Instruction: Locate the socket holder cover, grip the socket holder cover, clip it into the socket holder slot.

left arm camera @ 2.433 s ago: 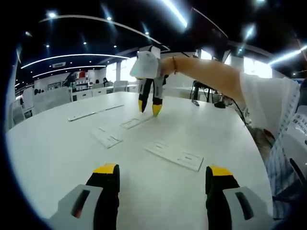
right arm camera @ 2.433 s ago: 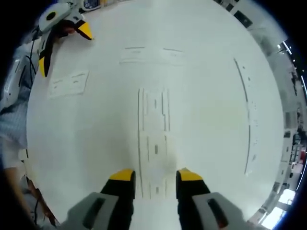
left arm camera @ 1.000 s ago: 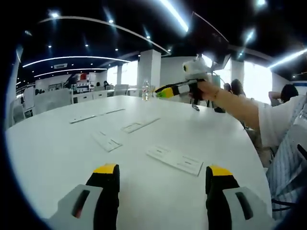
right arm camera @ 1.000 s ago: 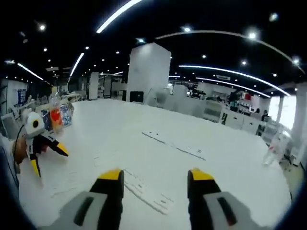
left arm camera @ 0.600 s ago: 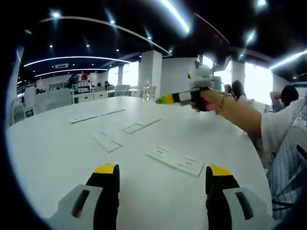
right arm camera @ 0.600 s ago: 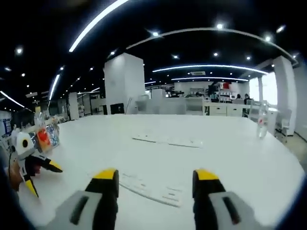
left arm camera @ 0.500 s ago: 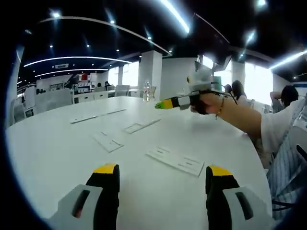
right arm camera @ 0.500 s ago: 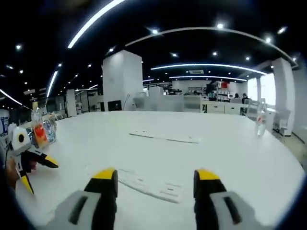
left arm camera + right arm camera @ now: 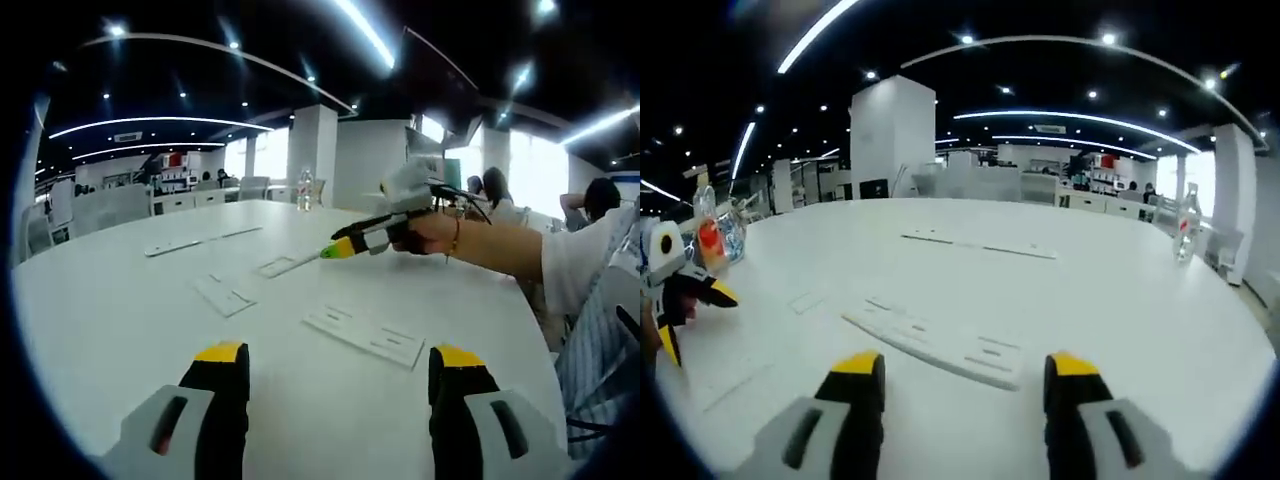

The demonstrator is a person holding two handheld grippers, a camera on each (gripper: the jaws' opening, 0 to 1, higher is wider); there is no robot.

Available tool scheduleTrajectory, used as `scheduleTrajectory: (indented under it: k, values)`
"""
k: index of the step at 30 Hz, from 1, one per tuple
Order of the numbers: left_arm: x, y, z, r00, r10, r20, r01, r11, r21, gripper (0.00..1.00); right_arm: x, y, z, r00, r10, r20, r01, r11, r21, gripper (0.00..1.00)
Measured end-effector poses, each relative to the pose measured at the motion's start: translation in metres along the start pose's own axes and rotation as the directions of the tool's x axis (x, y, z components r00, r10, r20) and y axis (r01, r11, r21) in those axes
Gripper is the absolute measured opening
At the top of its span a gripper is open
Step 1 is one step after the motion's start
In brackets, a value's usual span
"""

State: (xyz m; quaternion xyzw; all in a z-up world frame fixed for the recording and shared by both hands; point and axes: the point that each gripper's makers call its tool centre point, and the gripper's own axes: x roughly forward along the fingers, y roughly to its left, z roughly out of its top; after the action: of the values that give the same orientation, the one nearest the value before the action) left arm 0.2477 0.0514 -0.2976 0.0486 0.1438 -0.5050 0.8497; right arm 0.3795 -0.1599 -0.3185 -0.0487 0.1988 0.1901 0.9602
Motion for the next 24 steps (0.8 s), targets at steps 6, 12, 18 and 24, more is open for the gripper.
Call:
scheduleTrajectory:
  k: [6, 12, 18, 24]
  values:
    - [0.000, 0.000, 0.000, 1.000, -0.003, 0.001, 0.003, 1.000, -0.002, 0.73, 0.002, 0.001, -0.001, 1.000, 0.000, -0.006, 0.000, 1.000, 0.006, 0.63]
    - [-0.001, 0.001, 0.000, 1.000, -0.001, 0.001, 0.001, 1.000, -0.001, 0.73, 0.005, 0.004, -0.003, 1.000, 0.001, -0.010, -0.001, 1.000, 0.009, 0.62]
    - [-0.001, 0.001, 0.000, 1.000, -0.003, -0.002, 0.003, 1.000, -0.002, 0.73, 0.006, 0.005, -0.003, 1.000, 0.006, -0.013, -0.006, 1.000, 0.016, 0.61]
    - [-0.001, 0.001, 0.000, 1.000, -0.001, 0.003, 0.001, 1.000, -0.002, 0.73, 0.008, 0.010, -0.003, 1.000, 0.010, -0.012, -0.010, 1.000, -0.003, 0.59]
